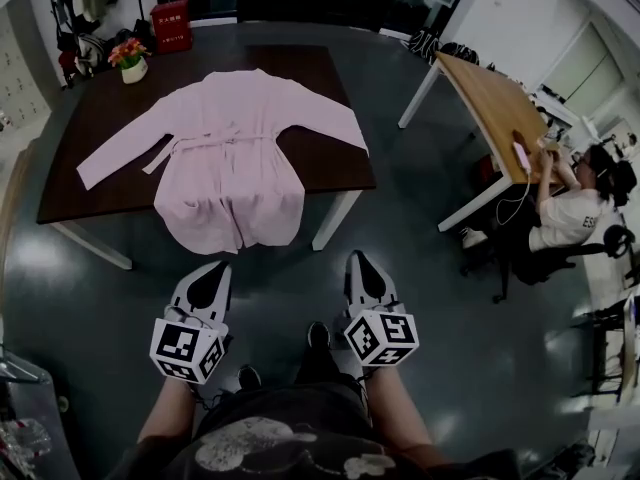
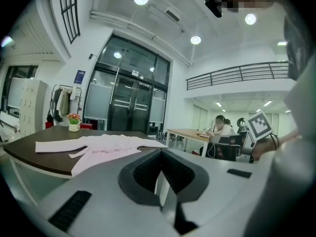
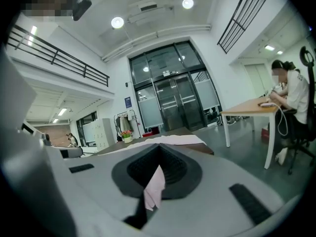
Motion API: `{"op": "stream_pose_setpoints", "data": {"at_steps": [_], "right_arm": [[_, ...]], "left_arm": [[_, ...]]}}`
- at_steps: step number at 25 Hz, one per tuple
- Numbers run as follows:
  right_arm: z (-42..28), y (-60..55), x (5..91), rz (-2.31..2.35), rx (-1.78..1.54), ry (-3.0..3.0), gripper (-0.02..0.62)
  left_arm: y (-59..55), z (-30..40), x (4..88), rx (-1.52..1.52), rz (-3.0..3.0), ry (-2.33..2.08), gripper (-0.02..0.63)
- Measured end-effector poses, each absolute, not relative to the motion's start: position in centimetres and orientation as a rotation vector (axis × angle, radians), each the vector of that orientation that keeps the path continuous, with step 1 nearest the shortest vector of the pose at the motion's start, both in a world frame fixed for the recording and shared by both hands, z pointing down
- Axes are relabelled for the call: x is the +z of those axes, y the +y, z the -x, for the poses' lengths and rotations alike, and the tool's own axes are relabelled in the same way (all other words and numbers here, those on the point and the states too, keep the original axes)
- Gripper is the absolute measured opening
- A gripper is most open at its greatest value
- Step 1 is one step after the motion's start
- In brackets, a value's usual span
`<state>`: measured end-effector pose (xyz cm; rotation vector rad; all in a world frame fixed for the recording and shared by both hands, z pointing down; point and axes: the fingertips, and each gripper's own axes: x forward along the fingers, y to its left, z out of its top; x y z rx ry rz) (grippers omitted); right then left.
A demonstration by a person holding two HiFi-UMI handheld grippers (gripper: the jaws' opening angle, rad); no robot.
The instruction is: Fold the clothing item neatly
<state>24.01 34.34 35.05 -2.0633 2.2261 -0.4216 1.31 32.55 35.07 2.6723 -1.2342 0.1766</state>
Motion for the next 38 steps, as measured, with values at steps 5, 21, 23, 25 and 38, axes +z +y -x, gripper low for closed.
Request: {"op": "stream_pose_setpoints", "data": {"at_steps": [5, 21, 23, 25, 38], "right_arm": [[-30.5, 30.3, 34.7, 1.995, -0.364, 2.287, -0.009], [-44.5, 21.2, 39.4, 2.039, -0.462, 2.393, -0.009], [-44.9, 20.3, 40.4, 2.061, -0.488, 2.389, -0.009], [-45.4, 19.3, 41.0, 2.081, -0.507, 2.374, -0.009], [-50.5, 9.2, 45.2, 2.308, -0.629, 2.323, -0.008]], "left_arm": [[29.2, -7.5, 34.7, 0.185, -2.636, -1.293, 0.008], [20.8, -21.2, 36.5, 0.302, -2.57, -1.357, 0.008], [19.6, -22.0, 37.4, 0.317, -2.576, -1.337, 0.008], [18.1, -22.9, 38.3, 0.324, -2.587, -1.308, 0.008], [5.2, -27.6, 42.6, 0.426, -2.662, -1.122, 0.008]]}}
